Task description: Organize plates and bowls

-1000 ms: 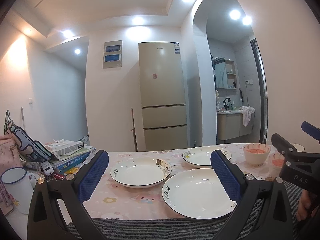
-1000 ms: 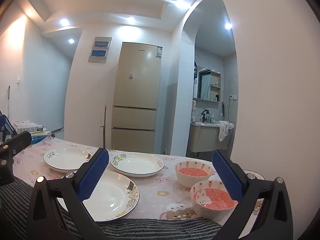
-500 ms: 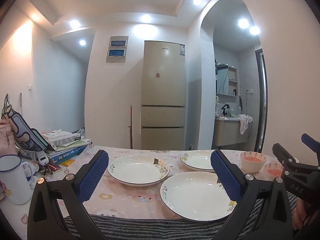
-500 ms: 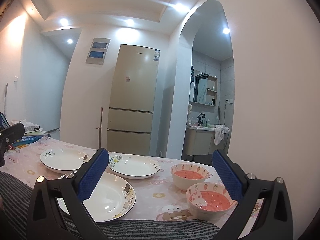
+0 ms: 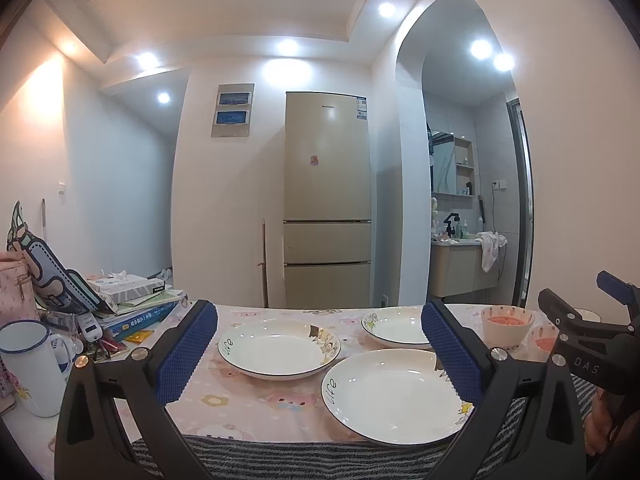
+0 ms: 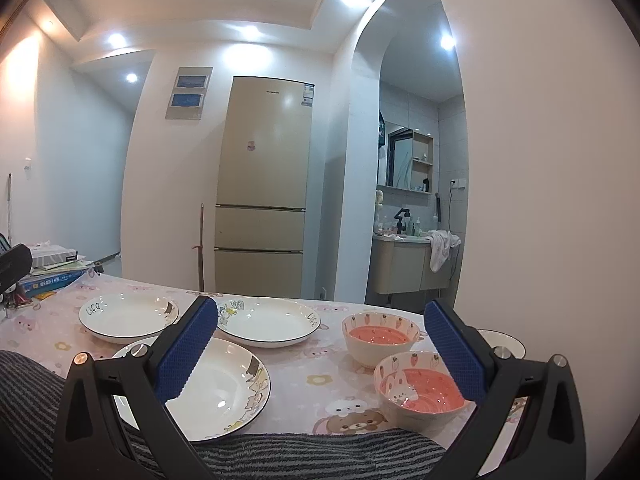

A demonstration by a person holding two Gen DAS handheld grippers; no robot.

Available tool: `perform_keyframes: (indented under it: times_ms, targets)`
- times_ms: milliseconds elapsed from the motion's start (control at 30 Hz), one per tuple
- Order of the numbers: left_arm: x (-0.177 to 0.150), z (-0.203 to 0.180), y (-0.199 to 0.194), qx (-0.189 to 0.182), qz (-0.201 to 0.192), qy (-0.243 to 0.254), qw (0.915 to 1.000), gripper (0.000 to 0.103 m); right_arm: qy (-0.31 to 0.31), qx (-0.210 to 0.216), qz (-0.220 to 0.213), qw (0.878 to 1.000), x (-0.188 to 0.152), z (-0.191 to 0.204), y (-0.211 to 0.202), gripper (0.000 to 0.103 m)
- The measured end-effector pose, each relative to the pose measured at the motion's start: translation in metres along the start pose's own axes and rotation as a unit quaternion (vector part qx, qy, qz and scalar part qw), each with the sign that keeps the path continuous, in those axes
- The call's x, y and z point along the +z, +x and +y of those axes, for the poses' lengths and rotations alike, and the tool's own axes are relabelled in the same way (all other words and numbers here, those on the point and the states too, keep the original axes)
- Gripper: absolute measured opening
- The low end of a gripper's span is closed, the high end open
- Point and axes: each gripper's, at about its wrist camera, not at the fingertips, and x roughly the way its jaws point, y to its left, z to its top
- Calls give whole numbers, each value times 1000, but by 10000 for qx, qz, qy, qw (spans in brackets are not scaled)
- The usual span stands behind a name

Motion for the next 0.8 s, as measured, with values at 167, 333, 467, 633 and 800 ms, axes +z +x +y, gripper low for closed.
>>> perform_keyframes:
  times_ms: [167,333,467,633,800]
  targets:
    - [0,-3,-4,26,-67,46,10000,103,-12,-36,-31,10000,-1,2,-1,103]
    - [1,0,-10,-48,-224,-38,9997,103,63,-71,-381,9992,1,-2,-15,103]
    - [2,0,-9,-65,-190,-47,9998,103,244,-131,-596,9978,1,-9,-23,103]
    - [2,-1,-8,-52,-121,1,9999,103,298,-110,-467,9984,2,-10,-17,103]
    - [3,0,-8,-22,-99,-23,9999,103,258,-91,-493,9984,1,-11,-19,103]
